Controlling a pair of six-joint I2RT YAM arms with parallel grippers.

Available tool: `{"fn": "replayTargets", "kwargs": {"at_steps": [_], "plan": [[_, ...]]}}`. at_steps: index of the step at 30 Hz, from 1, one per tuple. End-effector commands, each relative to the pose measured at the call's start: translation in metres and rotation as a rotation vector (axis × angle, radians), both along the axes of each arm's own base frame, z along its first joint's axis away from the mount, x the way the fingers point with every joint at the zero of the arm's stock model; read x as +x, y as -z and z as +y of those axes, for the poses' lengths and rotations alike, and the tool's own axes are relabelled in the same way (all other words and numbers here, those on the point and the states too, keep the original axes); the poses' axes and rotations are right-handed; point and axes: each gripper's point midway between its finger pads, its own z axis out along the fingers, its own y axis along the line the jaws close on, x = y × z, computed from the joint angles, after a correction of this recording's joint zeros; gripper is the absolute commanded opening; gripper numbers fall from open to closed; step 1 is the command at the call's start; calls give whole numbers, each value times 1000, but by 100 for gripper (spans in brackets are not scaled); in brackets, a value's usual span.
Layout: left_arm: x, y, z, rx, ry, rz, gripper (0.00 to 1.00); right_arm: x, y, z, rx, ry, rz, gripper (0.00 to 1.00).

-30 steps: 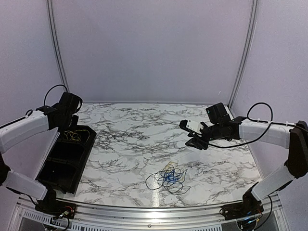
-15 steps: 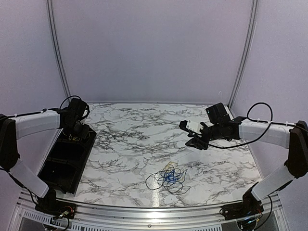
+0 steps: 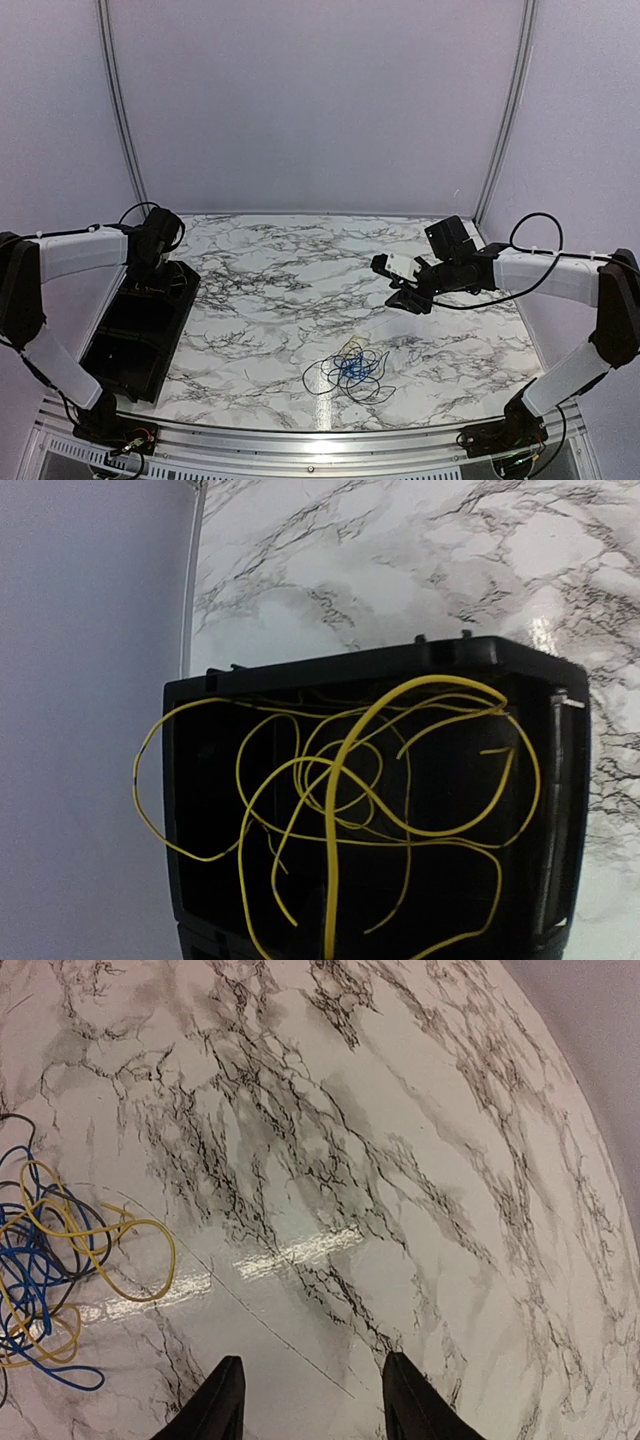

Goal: Untangle the cables

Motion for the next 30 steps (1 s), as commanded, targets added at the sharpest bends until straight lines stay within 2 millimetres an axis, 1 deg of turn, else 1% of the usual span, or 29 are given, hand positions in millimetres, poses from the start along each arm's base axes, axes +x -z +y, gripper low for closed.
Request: {"fn": "replayTargets", "kwargs": {"at_steps": [1, 4, 7, 10, 12, 14, 17, 22, 25, 28, 30], "plan": [[-6, -1, 22, 78, -68, 35, 0, -2, 6, -2, -29, -2, 3, 47], [-3, 5, 22, 81, -69, 56, 0, -3, 6, -1, -31, -8, 4, 47], [5, 12, 21, 91, -69, 77, 0, -4, 7, 0, -35, -15, 6, 48], [9, 24, 13, 52, -56, 107, 0, -5, 7, 1, -41, -17, -1, 48], [10, 26, 13, 52, -56, 112, 0, -5, 7, 1, -44, -18, -3, 47], [9, 24, 15, 54, -86, 96, 8, -5, 7, 1, -45, -21, -4, 47], [8, 13, 17, 51, -106, 62, 19, -6, 7, 2, -49, -23, -6, 48], [1, -23, 11, 6, -90, -40, 31, -6, 9, 1, -56, -19, -7, 47], [-4, -42, 8, -33, -76, -92, 37, -5, 12, 1, -63, -17, -2, 48], [-9, -53, 9, -57, -89, -133, 46, -6, 15, 1, -69, -18, 4, 48], [-10, -58, 14, -43, -115, -160, 55, -6, 16, 2, -72, -20, 6, 48]]}}
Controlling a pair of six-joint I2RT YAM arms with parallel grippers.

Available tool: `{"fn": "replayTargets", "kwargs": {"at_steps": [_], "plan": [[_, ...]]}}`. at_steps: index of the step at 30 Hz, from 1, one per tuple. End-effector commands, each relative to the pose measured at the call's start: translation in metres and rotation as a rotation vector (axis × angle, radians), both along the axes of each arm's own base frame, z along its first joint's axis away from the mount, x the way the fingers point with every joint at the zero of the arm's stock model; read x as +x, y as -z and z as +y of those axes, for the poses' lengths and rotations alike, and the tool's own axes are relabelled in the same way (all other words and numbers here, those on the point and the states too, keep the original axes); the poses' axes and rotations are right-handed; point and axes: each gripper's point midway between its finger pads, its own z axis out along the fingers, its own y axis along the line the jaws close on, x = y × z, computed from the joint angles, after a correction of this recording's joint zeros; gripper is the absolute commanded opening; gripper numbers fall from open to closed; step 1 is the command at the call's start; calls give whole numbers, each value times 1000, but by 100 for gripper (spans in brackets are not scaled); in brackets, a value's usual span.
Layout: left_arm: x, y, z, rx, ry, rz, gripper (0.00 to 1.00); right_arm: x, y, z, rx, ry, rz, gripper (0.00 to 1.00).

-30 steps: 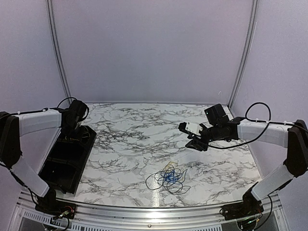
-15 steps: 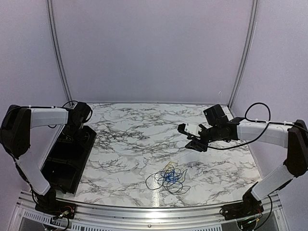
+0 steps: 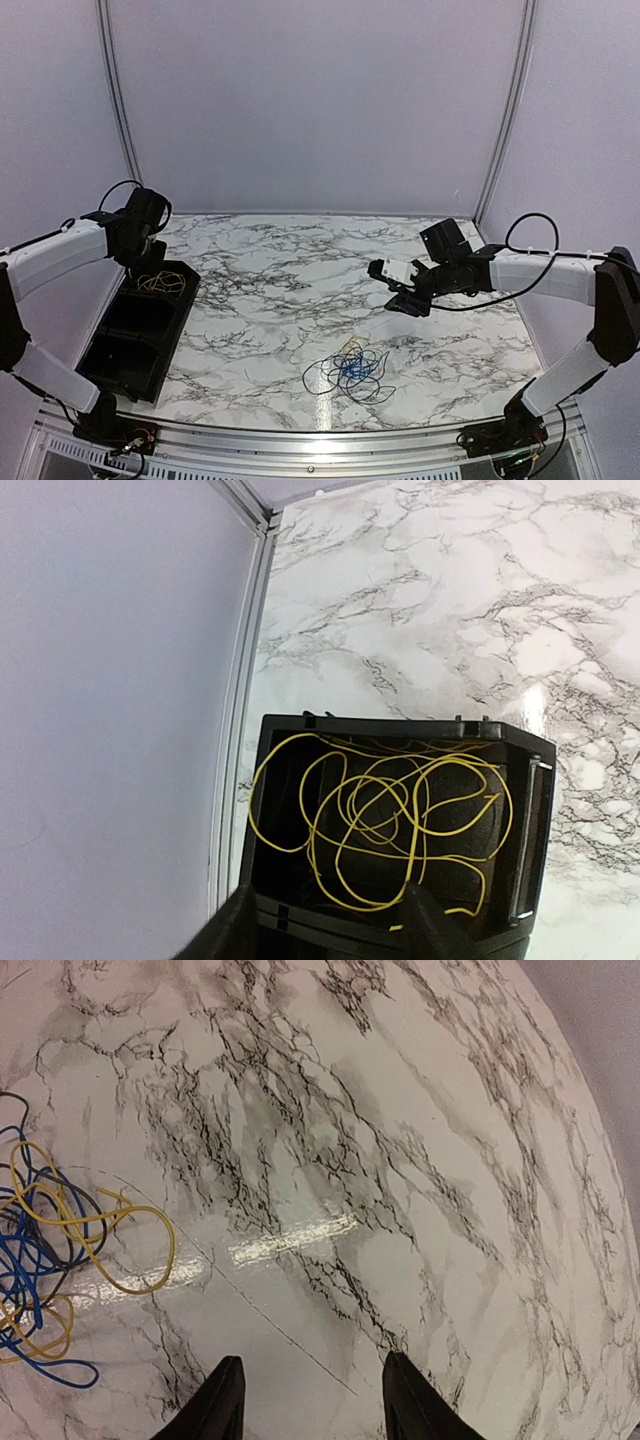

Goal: Untangle the cables

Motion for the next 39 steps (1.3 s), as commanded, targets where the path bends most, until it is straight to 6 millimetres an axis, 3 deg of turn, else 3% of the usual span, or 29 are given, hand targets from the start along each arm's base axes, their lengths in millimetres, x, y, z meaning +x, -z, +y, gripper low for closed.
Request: {"fn": "replayTargets", "kwargs": {"at_steps": [1, 3, 5, 11, 17, 24, 34, 36, 39], "plan": [[-10, 0, 8, 11, -41, -13, 62, -4, 9, 1, -29, -9, 17, 47], [-7, 1, 12, 33, -60, -29, 80, -5, 10, 2, -31, -11, 17, 47], [0, 9, 14, 46, -73, -19, 85, -5, 11, 2, -35, -12, 17, 48], [28, 23, 22, 25, -107, 18, 87, -6, 13, 3, -45, -13, 18, 48], [35, 43, 40, -71, -156, 38, 87, -7, 14, 4, -47, -20, 21, 47], [34, 70, 16, -207, -68, 95, 74, -7, 9, 4, -48, -20, 2, 47], [13, 69, 18, -197, -67, 91, 62, -6, 13, 3, -57, -17, 1, 47], [12, 60, 20, -180, -76, 66, 62, -5, 14, 2, -60, -9, -3, 47], [15, 24, 11, -202, -36, -52, 70, 2, 10, -2, -56, 22, -36, 47]]}}
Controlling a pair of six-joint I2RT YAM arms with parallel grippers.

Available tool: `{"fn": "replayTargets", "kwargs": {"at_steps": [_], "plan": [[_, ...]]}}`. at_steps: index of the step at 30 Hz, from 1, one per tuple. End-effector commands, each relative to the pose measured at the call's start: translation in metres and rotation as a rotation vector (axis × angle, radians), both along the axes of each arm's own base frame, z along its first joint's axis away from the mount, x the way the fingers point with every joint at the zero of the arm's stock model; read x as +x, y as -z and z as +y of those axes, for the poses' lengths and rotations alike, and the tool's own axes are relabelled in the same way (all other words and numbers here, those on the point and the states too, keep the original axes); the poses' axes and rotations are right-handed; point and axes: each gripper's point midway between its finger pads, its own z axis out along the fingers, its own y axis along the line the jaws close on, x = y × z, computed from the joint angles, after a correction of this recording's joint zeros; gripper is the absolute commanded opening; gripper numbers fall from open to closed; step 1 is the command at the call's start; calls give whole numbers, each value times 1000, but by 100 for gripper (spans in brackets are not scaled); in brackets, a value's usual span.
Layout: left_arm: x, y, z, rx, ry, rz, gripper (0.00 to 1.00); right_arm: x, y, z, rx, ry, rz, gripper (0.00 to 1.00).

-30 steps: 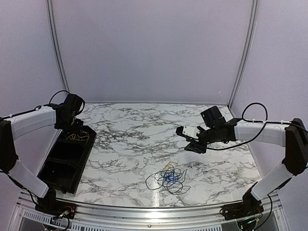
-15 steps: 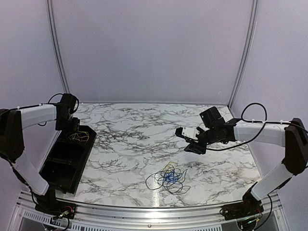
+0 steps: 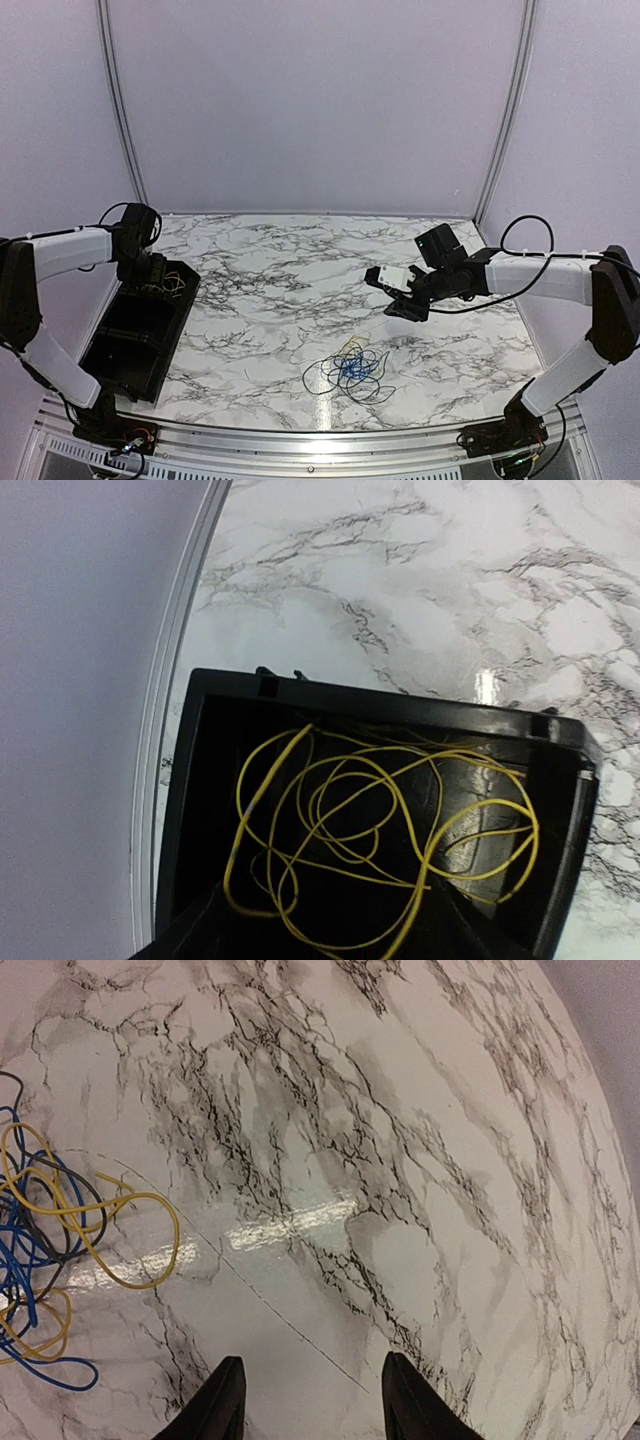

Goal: Untangle the cables

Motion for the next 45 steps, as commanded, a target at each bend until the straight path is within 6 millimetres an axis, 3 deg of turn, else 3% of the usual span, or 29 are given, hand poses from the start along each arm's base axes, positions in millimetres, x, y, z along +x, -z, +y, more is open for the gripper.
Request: {"fn": "replayTargets", "kwargs": {"at_steps": [1, 6, 9, 13, 15, 17, 21, 24, 30, 32, 35, 39, 45], "plan": [[5, -57, -13, -28, 38, -201, 72, 10, -6, -4, 6, 39, -51, 47], [1, -107, -33, -63, 110, -370, 78, 6, -32, -2, 84, 45, -30, 47], [-5, -133, -57, -89, 190, -443, 78, -4, -44, -2, 85, 13, -23, 47], [-23, -168, -124, -217, 412, -552, 75, -5, -46, -13, 42, 22, -74, 46], [-42, -179, -168, -317, 569, -575, 71, -2, -37, -23, 0, 50, -89, 45], [-62, -180, -200, -392, 690, -560, 68, -2, -22, -35, -35, 78, -71, 42], [-95, -164, -252, -559, 835, -478, 63, -12, 0, -58, -62, 124, 2, 38], [-112, -139, -285, -597, 903, -411, 59, -10, 4, -70, -61, 157, 53, 38], [-137, -82, -343, -559, 1054, -241, 48, -23, -1, -59, 18, 102, 153, 38], [-134, -78, -359, -582, 1070, -237, 47, -35, -10, -47, 79, 40, 192, 39], [-128, -73, -372, -626, 1054, -236, 48, -49, -21, -32, 146, -42, 208, 42], [-109, -74, -369, -620, 936, -340, 61, -68, -31, -6, 204, -155, 235, 45], [-81, -61, -370, -562, 823, -393, 72, -77, -7, 11, 129, -196, 253, 46]]}}
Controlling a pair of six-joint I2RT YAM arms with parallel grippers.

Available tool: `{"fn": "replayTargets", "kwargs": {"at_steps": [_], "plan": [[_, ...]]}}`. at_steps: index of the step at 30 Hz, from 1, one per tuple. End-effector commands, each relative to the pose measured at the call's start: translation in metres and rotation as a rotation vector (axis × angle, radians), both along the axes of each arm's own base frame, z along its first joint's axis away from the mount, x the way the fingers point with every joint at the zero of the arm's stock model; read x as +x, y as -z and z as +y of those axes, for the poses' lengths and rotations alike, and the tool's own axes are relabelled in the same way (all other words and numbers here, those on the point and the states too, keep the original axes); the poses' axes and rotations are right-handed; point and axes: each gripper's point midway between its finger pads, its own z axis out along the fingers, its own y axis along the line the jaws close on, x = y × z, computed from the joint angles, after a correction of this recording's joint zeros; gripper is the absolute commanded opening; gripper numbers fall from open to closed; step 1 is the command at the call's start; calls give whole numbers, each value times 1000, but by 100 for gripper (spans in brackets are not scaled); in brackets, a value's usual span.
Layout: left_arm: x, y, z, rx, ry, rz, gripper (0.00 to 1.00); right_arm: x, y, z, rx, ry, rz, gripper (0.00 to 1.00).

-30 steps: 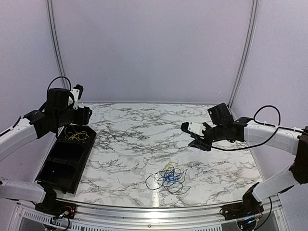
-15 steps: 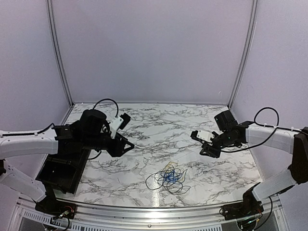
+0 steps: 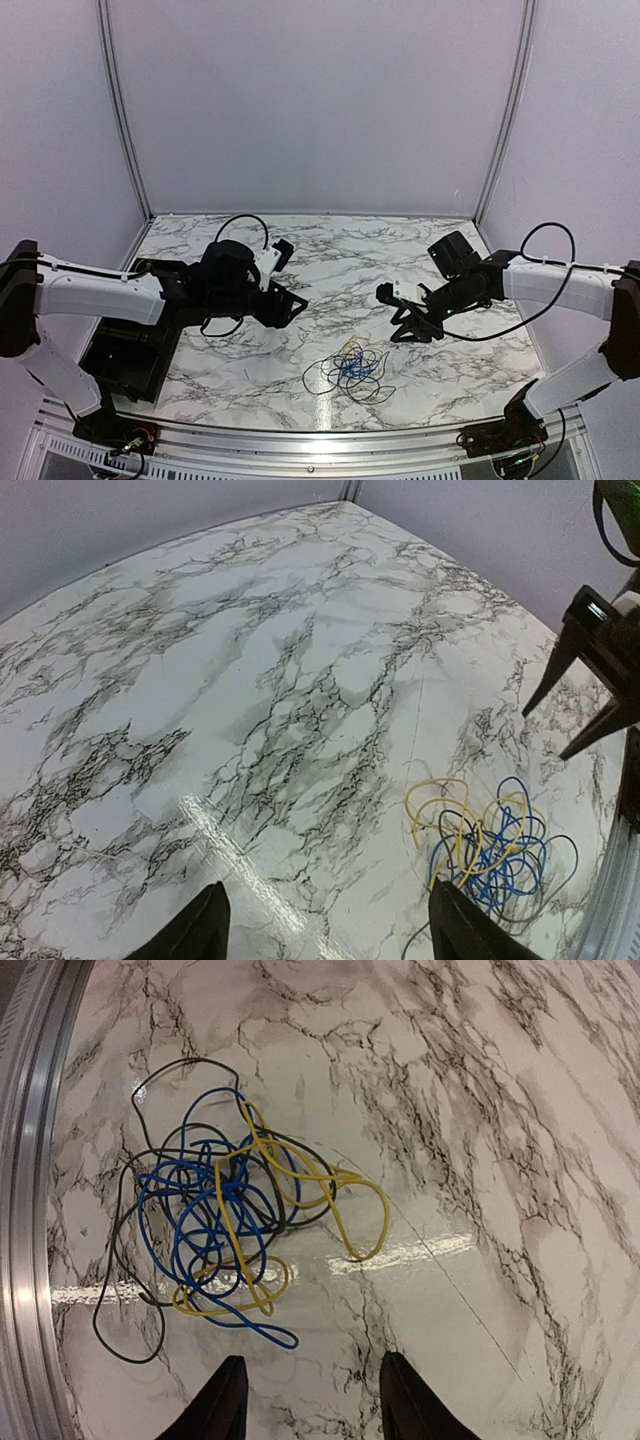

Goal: Untangle the cables

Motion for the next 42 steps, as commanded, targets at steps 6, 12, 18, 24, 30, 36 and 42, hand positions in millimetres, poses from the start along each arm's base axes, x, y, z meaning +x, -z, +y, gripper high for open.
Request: {"fn": "replayTargets", "kwargs": {"at_steps": [6, 12, 18, 24, 30, 36, 42], "plan": [[49, 10, -8, -4, -223, -49, 73, -3, 18, 26, -16, -88, -9, 46], [58, 18, -1, -22, -311, -38, 72, 0, 27, 35, -29, -89, -29, 45], [59, 8, 12, -69, -372, -61, 67, 2, 37, 36, -55, -84, -11, 36], [47, 1, -4, -102, -251, -67, 66, -6, 22, 43, 3, -113, 15, 32], [37, -7, -15, -123, -191, -81, 65, -15, 33, 49, -26, -145, 76, 32], [33, -9, -8, -109, -190, -104, 65, -12, 18, 56, -22, -156, 62, 2], [12, -16, -22, -84, -95, -177, 65, -5, -49, 60, 62, -119, -17, 0]]}}
